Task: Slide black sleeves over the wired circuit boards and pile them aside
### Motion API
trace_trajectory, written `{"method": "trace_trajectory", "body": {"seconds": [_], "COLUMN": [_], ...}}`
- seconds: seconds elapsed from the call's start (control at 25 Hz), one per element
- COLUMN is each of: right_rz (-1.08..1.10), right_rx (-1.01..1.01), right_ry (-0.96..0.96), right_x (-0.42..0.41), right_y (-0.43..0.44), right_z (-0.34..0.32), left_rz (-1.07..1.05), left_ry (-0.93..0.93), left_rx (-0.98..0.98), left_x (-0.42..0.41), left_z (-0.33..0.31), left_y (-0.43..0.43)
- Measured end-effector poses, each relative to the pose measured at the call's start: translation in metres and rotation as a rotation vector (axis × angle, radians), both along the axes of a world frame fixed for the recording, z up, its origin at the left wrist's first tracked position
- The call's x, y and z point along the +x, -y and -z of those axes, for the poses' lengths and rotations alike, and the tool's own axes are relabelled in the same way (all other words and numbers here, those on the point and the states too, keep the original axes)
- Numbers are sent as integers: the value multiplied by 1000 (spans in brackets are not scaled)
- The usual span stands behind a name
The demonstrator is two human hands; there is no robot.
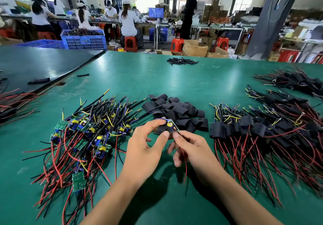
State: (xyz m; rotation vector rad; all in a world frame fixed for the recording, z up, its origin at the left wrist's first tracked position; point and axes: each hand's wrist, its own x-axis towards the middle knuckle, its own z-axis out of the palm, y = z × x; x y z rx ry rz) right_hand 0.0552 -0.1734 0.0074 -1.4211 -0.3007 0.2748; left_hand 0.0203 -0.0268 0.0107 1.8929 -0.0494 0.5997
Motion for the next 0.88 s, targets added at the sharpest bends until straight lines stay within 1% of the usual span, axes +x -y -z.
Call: {"method": "trace_trajectory", "body": {"seconds": [0.04,0.08,0.12,0.2,0.28,0.36,0.4,0.48,0.56,0.64,0.72,0.8,0.88], "right_rz": [-52,-99,-148,-252,-321,-323,-310,-302,-364,-489,-641,-761,-792], "right_rx": [56,118,174,291,491,710,787,858,809,654,482,339,177], "right_ry": [-88,-174,-242,-329,-406,-446,-451,-469,-537,-623,-665,-641,-590], "right_x": [-1,-1,-1,1,5,9,10,13,13,11,7,5,4], "right_y": [0,1,4,10,14,20,23,32,38,36,31,30,31], "right_z": [-3,-6,-8,-12,-16,-21,-24,-29,-31,-30,-27,-25,-22], "left_rz": [-24,-26,5,132,246,246,231,246,289,299,285,265,285], "left_ry": [20,15,-30,-162,-237,-287,-315,-341,-340,-307,-233,-149,-64], "left_rx": [88,132,123,-16,-131,-137,-129,-139,-201,-285,-370,-434,-517], "left_x": [-1,-1,-1,0,0,0,0,0,-2,-3,-3,-3,-3], "left_z": [0,1,0,-1,-1,-1,-1,0,-3,-6,-9,-12,-15], "left_y": [0,1,3,3,3,5,5,7,10,12,12,11,8]}}
